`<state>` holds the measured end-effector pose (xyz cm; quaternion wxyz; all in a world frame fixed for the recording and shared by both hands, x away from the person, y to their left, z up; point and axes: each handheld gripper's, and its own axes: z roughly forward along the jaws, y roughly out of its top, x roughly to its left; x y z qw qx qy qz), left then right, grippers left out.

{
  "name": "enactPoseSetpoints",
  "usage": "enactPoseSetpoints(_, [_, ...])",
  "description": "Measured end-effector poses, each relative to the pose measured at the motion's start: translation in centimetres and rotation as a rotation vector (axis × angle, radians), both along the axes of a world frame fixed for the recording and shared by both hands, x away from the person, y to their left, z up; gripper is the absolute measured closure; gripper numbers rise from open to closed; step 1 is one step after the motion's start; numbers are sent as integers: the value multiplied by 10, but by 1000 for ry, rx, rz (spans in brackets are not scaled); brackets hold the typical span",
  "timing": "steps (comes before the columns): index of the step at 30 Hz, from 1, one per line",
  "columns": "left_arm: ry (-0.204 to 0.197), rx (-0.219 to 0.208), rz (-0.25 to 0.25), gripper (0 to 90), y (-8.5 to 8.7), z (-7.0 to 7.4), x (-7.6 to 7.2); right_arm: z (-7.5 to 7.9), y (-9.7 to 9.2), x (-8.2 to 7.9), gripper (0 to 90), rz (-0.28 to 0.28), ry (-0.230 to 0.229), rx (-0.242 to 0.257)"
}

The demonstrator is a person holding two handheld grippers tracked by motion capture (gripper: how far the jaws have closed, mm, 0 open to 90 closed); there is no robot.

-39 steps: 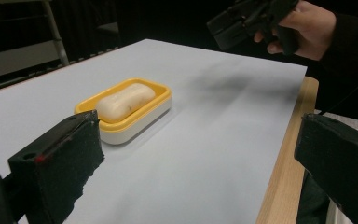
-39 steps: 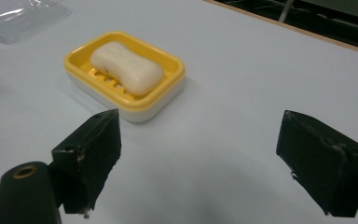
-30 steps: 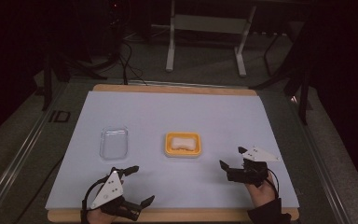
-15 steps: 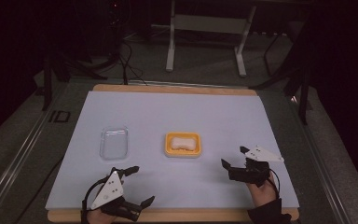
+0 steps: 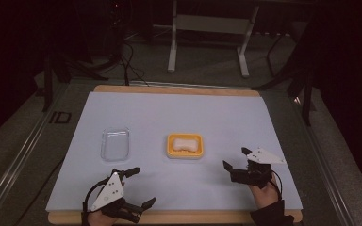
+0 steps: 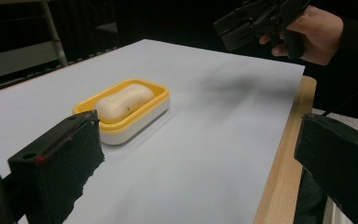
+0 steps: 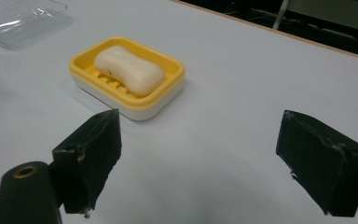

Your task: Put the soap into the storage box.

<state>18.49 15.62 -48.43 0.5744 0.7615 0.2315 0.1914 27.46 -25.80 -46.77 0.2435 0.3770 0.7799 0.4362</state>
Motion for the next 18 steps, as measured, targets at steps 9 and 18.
enactPoseSetpoints(9, [1, -3, 4, 12, 1, 0, 0, -3, -1, 3, 141, 0, 21, 5])
enactPoseSetpoints(18, [1, -2, 5, 12, 1, 0, 0, -4, -2, 3, 142, 3, 28, 3])
